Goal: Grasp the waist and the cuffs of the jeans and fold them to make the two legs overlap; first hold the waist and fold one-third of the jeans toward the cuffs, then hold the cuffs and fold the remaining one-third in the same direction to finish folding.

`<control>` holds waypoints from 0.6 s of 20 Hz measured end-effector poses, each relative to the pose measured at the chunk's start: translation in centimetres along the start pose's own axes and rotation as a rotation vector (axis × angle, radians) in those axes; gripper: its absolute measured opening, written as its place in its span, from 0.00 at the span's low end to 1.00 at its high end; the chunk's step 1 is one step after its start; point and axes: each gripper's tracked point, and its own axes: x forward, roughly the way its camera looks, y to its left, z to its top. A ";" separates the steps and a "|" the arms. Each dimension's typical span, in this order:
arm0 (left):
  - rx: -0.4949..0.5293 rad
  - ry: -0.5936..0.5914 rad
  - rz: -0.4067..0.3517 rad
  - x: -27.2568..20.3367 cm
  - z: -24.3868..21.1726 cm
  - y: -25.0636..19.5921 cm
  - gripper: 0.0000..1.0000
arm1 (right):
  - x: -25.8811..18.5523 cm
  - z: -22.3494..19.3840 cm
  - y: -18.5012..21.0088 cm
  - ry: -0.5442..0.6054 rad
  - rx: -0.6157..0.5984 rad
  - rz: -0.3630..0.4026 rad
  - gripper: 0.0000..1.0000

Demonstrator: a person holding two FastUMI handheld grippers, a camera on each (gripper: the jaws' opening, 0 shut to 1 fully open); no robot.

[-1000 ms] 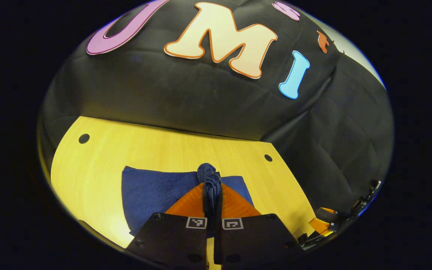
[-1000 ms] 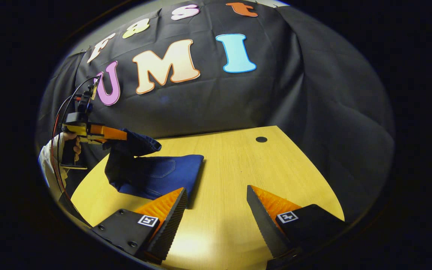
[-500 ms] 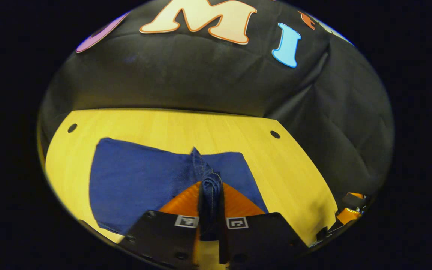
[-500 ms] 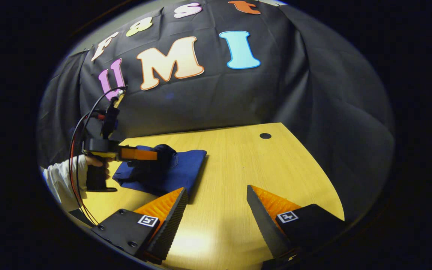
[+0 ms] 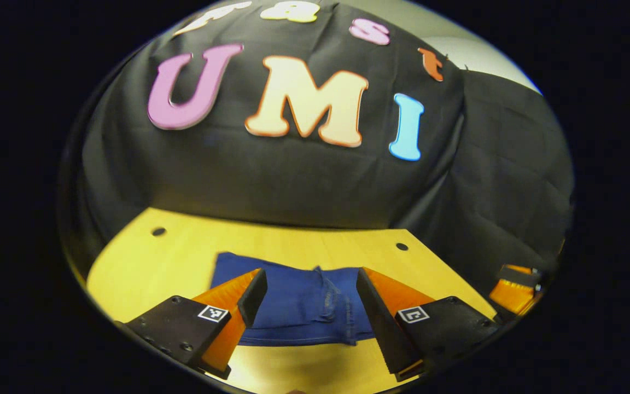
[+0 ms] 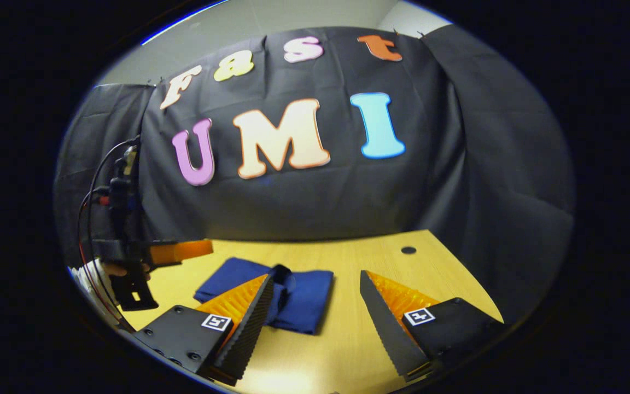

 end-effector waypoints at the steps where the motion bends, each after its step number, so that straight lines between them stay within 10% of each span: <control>1: 0.034 -0.041 0.024 -2.3 1.1 1.2 0.96 | -0.6 1.5 1.4 -0.035 0.011 0.012 0.98; 12: 0.000 -0.240 0.109 -19.2 6.4 6.8 0.95 | -9.1 7.7 13.1 -0.215 -0.001 0.124 0.95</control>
